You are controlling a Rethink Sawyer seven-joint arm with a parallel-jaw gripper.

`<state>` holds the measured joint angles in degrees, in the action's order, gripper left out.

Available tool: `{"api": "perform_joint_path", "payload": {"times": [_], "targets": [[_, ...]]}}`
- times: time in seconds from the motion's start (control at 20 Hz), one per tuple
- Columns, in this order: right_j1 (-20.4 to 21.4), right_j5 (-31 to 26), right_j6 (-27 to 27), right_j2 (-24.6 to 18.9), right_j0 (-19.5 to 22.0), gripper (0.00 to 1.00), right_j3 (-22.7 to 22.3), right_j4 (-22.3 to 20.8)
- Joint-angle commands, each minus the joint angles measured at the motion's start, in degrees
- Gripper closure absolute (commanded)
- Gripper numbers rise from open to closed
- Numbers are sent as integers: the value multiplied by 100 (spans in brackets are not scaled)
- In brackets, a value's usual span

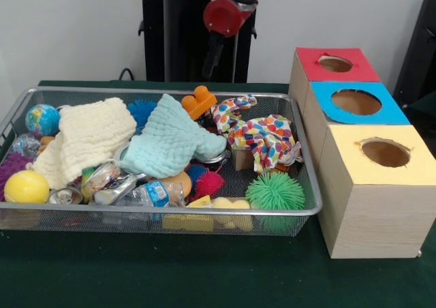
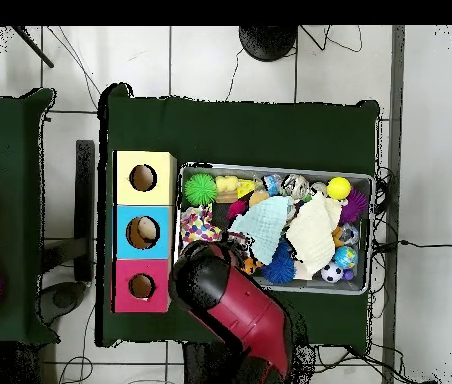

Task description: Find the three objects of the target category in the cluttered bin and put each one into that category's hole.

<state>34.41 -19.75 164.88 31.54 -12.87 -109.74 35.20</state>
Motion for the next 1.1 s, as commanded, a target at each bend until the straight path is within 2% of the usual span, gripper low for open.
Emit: {"api": "perform_joint_path", "payload": {"times": [0.05, 0.3, 0.5, 1.1], "targets": [[-273, 488, 598, -1348, 169, 0, -572, 90], [-223, 901, 619, -1743, 343, 0, -606, 104], [-390, 1005, 674, -1459, 139, 0, -344, -21], [-913, 1406, 305, -1632, 474, 0, 329, -190]]}}
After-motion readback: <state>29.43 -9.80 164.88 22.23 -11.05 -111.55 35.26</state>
